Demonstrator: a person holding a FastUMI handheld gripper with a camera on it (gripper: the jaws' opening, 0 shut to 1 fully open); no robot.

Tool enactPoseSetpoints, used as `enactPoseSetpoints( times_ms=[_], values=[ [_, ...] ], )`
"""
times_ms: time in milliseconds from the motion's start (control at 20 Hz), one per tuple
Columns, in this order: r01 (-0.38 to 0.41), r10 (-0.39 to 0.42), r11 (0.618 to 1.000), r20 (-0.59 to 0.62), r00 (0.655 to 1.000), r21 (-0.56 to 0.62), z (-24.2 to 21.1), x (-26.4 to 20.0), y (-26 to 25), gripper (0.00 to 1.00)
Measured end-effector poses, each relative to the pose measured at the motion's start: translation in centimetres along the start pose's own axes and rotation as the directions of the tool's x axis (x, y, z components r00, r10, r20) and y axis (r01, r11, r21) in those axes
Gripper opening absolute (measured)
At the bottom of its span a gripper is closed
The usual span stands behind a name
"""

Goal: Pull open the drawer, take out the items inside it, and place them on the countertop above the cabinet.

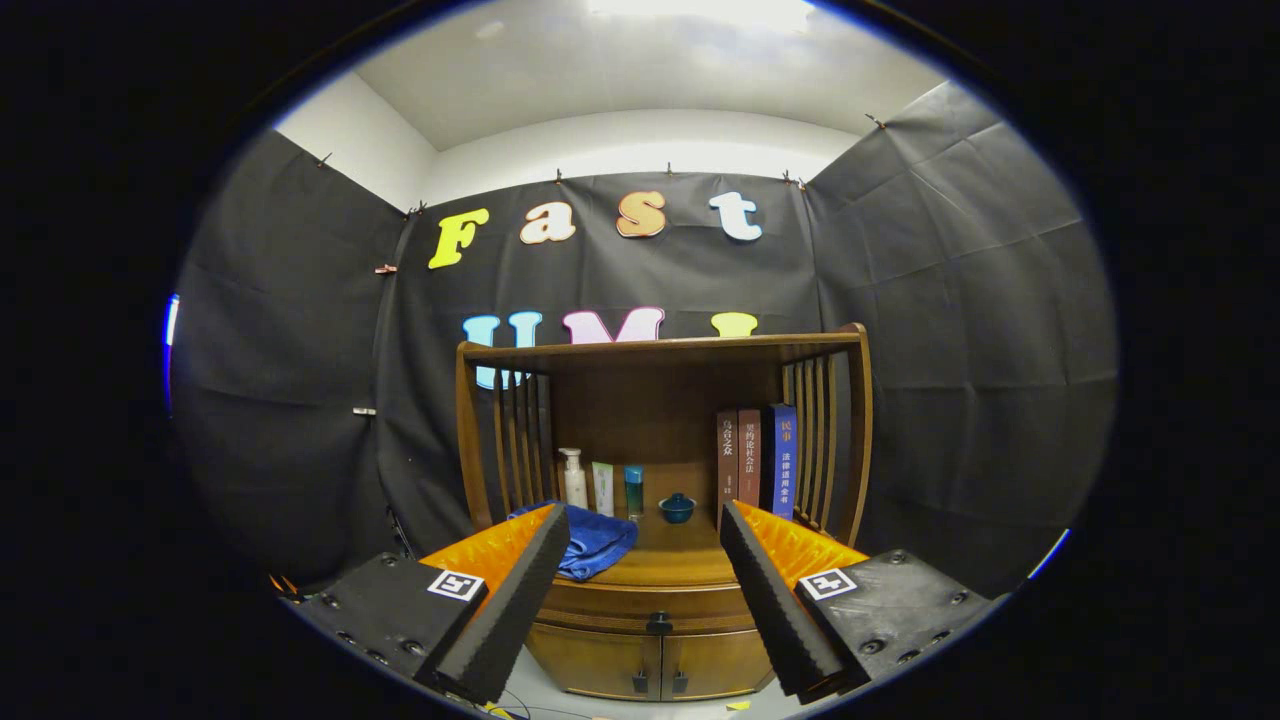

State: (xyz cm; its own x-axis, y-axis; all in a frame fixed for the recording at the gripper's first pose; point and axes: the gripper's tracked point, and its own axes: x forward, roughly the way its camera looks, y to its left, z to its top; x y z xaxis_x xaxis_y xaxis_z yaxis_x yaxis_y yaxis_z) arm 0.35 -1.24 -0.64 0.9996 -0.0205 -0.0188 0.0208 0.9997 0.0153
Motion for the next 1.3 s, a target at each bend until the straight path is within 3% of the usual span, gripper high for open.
enactPoseSetpoints(
  times_ms=[800, 1000, 1300],
  values=[
    [0.012, -0.012, 1.000, -0.011, 1.000, 0.005, -0.9, 0.7, -0.5, 0.99],
    [0.005, -0.005, 1.000, -0.042, 0.999, 0.017, -3.3, 1.6, -0.5, 0.99],
    [0.024, -0.019, 0.999, -0.118, 0.993, 0.039, -10.2, 3.9, -1.0, 0.99]
  ],
)
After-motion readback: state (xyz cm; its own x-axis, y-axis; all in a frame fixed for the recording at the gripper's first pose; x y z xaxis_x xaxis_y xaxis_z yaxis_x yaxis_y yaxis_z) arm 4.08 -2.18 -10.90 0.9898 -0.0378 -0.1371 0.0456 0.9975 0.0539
